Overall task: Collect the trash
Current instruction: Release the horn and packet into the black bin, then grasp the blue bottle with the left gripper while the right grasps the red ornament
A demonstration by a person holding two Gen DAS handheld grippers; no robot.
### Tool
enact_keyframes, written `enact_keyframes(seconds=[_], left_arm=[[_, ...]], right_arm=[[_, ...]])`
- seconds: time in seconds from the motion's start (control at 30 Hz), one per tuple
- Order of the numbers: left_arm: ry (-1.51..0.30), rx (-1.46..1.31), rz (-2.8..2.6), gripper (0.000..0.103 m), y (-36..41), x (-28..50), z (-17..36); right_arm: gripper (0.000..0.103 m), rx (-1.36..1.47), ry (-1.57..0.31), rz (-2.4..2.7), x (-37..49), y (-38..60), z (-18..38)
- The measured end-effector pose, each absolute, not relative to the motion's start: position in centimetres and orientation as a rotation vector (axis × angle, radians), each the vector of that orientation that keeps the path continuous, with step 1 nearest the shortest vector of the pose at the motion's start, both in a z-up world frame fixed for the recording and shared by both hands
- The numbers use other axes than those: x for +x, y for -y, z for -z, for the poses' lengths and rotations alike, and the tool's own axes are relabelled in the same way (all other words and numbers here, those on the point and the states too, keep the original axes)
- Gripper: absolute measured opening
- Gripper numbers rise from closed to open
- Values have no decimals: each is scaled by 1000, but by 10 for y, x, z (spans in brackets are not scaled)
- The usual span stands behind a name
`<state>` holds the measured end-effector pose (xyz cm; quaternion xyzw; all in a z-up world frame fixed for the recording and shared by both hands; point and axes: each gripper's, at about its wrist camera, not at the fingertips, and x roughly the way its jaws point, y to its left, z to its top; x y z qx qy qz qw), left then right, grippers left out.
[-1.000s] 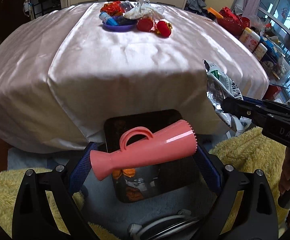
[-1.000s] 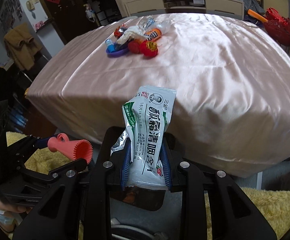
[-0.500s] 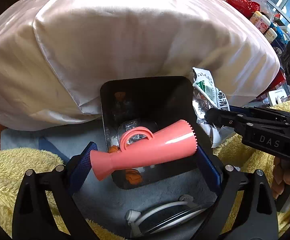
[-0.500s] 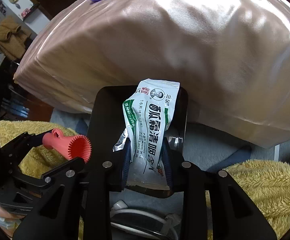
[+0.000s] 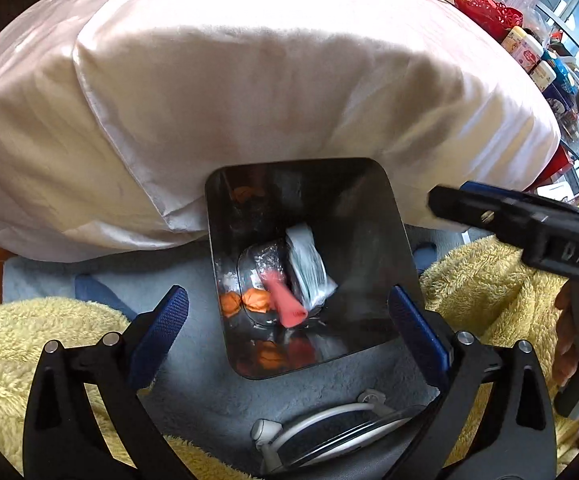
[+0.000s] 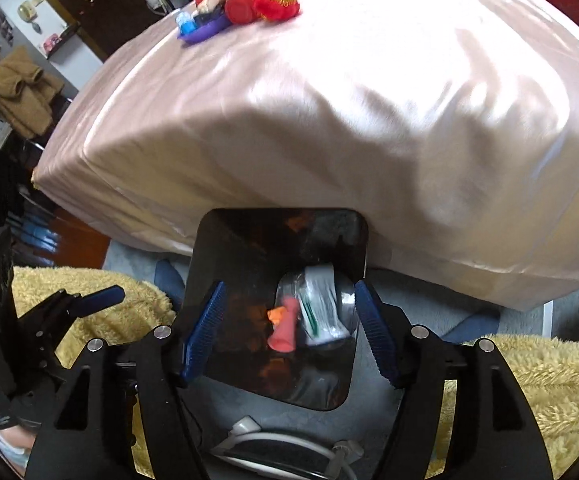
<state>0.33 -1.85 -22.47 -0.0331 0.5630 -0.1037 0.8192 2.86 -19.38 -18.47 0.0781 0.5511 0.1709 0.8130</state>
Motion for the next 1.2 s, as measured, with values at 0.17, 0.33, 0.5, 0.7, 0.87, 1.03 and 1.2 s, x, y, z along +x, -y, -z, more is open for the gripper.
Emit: enact_keyframes(seconds=[0.17,0.33,0.5,0.7,0.87,1.03,1.2], left_arm=[[-1152,-87,202,95,7,11,202],[-1106,-95,183,95,-3,25,175],[-1053,-97,151,95,-17,48,147],[-1013,-89,100,95,-28,81,121],[-992,-63,95,95,-30,117,108],[-972,-69,92,88,-30,152,97],[-969,-71,108,77,-28,182,93]], right_arm=[[71,179,-1092,-355,35,205,153],[71,174,-1036,-345,52,212,127],[71,150,-1006,-332,74,215,113],[71,118,-974,-360,103,219,100],[71,88,-968,-387,128,206,102],[57,64,-975,-419,149,191,104],[48,41,-985,-443,164,177,108]])
